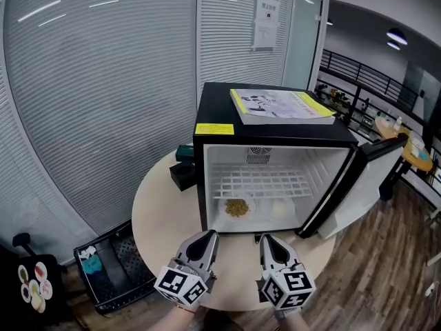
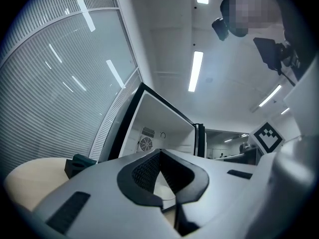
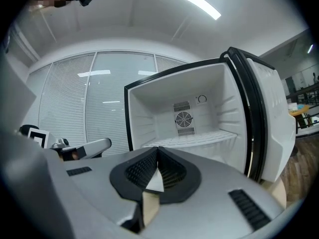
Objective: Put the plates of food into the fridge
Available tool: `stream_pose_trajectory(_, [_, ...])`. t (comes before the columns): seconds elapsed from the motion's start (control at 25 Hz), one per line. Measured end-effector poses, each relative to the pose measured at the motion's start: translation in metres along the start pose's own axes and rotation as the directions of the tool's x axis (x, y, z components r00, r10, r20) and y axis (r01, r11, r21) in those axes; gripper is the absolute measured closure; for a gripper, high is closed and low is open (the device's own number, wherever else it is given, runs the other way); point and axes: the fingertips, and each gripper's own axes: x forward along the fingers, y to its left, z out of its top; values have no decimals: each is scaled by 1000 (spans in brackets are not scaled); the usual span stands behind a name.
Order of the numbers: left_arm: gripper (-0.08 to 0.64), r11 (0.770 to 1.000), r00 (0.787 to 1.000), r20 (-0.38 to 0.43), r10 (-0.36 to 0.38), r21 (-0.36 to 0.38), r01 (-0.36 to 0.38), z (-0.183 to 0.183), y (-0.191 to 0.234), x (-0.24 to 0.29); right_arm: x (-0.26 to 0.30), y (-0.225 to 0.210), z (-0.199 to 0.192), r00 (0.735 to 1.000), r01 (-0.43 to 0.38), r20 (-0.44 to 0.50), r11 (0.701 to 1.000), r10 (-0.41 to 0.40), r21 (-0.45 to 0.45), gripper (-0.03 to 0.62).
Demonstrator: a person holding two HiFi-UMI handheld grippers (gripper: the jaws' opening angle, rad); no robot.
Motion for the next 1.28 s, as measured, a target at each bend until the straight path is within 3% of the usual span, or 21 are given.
stream_pose_trajectory(0.68, [554, 1000, 1000, 16, -4, 26, 4, 6, -16, -36, -28, 29, -6, 1000, -24, 5, 1000, 23, 11, 584])
stream_pose_trajectory(0.96, [554, 997, 998, 14, 53, 49, -54, 8, -1, -60, -21, 45, -22, 999, -44, -30, 999, 45, 30, 584])
stream_pose_trajectory(1.28, [554, 985, 991, 29, 129, 108, -132, 12, 22, -107, -19, 90, -61, 986, -142, -55, 971, 155, 192, 583])
